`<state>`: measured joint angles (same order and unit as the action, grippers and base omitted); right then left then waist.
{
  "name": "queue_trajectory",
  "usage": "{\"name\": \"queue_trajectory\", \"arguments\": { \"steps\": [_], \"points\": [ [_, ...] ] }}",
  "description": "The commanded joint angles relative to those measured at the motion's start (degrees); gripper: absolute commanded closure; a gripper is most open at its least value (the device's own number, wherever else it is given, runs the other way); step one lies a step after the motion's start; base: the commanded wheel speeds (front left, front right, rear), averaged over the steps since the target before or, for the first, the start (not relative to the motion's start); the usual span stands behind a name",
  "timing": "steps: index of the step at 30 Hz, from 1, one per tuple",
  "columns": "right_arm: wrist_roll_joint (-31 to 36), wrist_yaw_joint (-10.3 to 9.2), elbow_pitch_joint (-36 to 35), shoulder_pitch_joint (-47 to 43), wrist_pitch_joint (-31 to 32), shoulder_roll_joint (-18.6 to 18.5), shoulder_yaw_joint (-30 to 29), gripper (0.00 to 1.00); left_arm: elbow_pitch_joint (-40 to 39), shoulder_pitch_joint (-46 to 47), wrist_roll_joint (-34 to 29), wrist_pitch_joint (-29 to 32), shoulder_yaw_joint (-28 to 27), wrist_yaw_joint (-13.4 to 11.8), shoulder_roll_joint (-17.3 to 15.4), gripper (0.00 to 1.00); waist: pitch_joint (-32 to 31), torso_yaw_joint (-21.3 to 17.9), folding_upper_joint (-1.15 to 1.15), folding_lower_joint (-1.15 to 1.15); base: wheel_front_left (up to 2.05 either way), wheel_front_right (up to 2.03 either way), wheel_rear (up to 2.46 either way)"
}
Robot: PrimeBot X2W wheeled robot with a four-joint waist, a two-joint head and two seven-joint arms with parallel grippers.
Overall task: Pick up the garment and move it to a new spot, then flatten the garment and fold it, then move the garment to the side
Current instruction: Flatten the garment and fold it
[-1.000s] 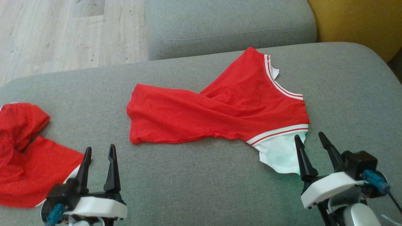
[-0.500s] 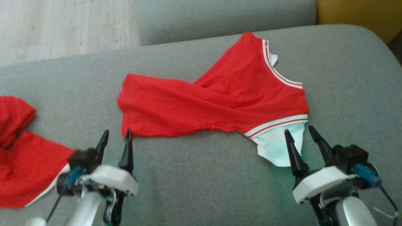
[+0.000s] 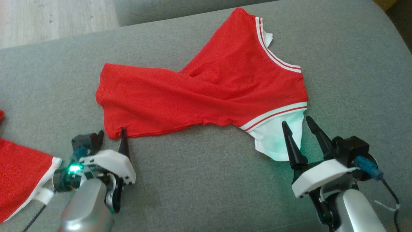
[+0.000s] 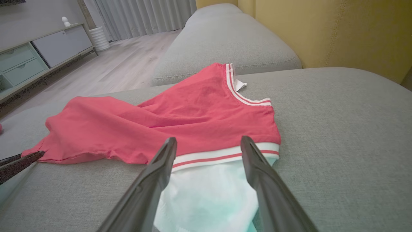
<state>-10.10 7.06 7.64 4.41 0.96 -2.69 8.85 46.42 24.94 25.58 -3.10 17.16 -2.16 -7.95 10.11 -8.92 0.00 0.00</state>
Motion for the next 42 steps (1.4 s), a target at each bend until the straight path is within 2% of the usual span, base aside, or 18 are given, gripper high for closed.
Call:
{"name": "queue_trajectory", "arguments": {
  "steps": [1, 2, 3, 7, 11, 18, 31, 32, 33, 34, 39, 42],
  "points": [
    [-0.2, 0.43, -1.7, 2.9, -0.7, -0.2, 1.1, 0.0, 0.5, 2.2, 0.0, 0.7, -1.1, -0.1, -0.6, 0.0, 0.3, -0.1, 0.0, 0.0, 0.0, 0.0, 0.0],
    [-0.2, 0.43, -1.6, 2.9, -0.7, -0.2, 1.0, 0.0, 1.2, 2.6, -0.1, 0.9, -0.7, 0.3, -0.5, 0.35, 0.4, -0.1, 0.0, 0.0, 0.0, 0.0, 0.0],
    [0.0, 0.43, -1.5, 3.0, -0.7, -0.2, 0.8, 0.0, 1.9, 2.9, -0.2, 1.1, -0.4, 0.7, -0.3, 1.0, 0.4, 0.0, 0.0, 0.0, 0.0, 0.0, 0.0],
    [0.5, 0.43, -0.7, 2.7, 0.8, -0.2, -1.2, 0.0, 3.7, 3.5, 0.3, 0.8, 0.1, 1.9, 0.4, 1.0, 0.3, 0.4, 0.0, 0.0, 0.0, 0.0, 0.0],
    [-0.5, 0.43, 0.6, 0.5, 6.3, -0.2, -4.7, 0.0, 4.1, 2.2, 1.4, -1.2, 0.3, 3.6, 1.2, 1.0, -0.1, 1.3, 0.0, 0.0, 0.0, 0.0, 0.0],
    [-0.6, 0.43, 2.2, -3.3, 13.0, -0.2, -5.5, 0.0, 3.8, 0.3, 1.8, -2.9, 1.0, 4.8, 1.4, 1.0, -0.1, 2.3, 0.0, 0.0, 0.0, 0.0, 0.0],
    [-0.5, 0.43, 9.3, 0.7, 12.4, -0.2, -1.7, 0.0, 2.2, 1.0, 2.3, -4.4, 1.5, 5.0, 0.9, 1.0, 0.5, 2.9, 0.0, 0.0, 0.0, 0.0, 0.0],
    [-0.8, 0.43, 9.9, 1.0, 12.5, -0.2, -1.6, 0.36, 2.1, 1.1, 2.4, -4.5, 1.6, 5.1, 0.9, 1.0, 0.6, 2.9, 0.0, 0.0, 0.0, 0.0, 0.0],
    [-1.1, 0.43, 10.2, 1.5, 12.2, -0.2, -1.6, 0.86, 2.0, 1.0, 2.5, -4.5, 1.6, 5.3, 0.8, 1.0, 0.6, 2.9, 0.0, 0.0, 0.0, 0.0, 0.0],
    [-1.5, 0.43, 10.2, 1.9, 11.6, -0.2, -1.7, 1.0, 1.9, 0.9, 2.5, -4.6, 1.6, 5.4, 0.8, 1.0, 0.6, 2.9, 0.0, 0.0, 0.0, 0.0, 0.0],
    [-2.6, 0.43, 8.6, 2.4, 9.6, -0.2, -4.0, 1.0, 0.0, 0.5, 3.8, -6.6, 0.9, 6.2, 0.8, 1.0, 0.2, 2.8, 0.0, 0.0, 0.0, 0.0, 0.0],
    [-3.3, 0.43, 5.0, 2.5, 8.3, -0.2, -5.9, 1.0, -3.7, -0.2, 6.5, -8.8, -1.0, 7.4, 0.9, 1.0, -0.6, 2.5, 0.0, 0.0, 0.0, 0.0, 0.0]
  ]
}}
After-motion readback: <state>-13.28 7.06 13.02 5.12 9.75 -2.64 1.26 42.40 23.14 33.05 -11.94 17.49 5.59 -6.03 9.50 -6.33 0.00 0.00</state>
